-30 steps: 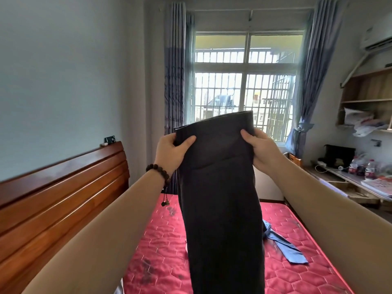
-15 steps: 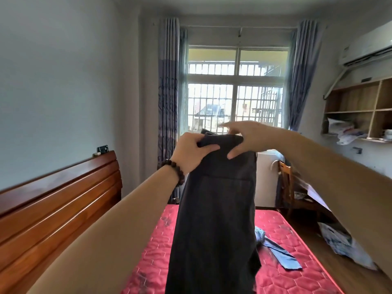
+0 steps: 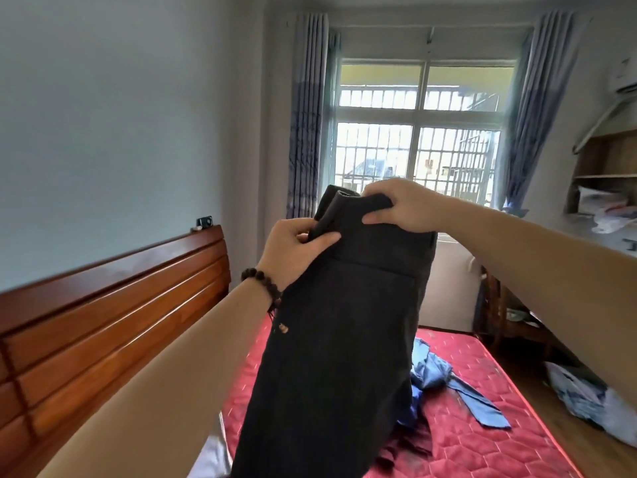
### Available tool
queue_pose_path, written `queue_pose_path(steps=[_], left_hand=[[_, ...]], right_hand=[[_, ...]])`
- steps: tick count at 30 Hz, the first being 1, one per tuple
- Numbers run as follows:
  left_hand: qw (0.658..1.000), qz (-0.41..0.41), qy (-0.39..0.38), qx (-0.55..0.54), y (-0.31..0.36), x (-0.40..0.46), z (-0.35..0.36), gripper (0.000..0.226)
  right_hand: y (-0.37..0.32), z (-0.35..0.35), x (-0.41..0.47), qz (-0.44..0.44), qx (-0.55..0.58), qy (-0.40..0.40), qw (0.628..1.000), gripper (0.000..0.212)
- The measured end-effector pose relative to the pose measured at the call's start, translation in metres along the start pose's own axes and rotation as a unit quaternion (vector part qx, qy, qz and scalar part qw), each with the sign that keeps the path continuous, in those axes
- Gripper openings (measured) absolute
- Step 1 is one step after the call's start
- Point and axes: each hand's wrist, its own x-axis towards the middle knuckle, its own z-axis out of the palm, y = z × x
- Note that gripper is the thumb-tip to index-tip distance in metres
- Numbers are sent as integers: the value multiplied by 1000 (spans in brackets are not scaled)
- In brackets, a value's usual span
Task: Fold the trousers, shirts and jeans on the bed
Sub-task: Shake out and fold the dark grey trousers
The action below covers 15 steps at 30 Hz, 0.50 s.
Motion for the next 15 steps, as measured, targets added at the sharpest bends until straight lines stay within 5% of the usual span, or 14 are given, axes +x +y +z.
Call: queue_pose_path(steps=[7,11,15], left_hand=[[995,-30,-17,90,16,-41,21,21],[996,-31,-5,81,30,-64,36,17],[990,-111,-88,9,25,-101,31,11]], right_hand=[[-17,-25,-35,51,-10,-94,994,36],[-20,-22,-52,22,36,-53,998,15],[-21,-17,-75,-30,6,-11,999,19]])
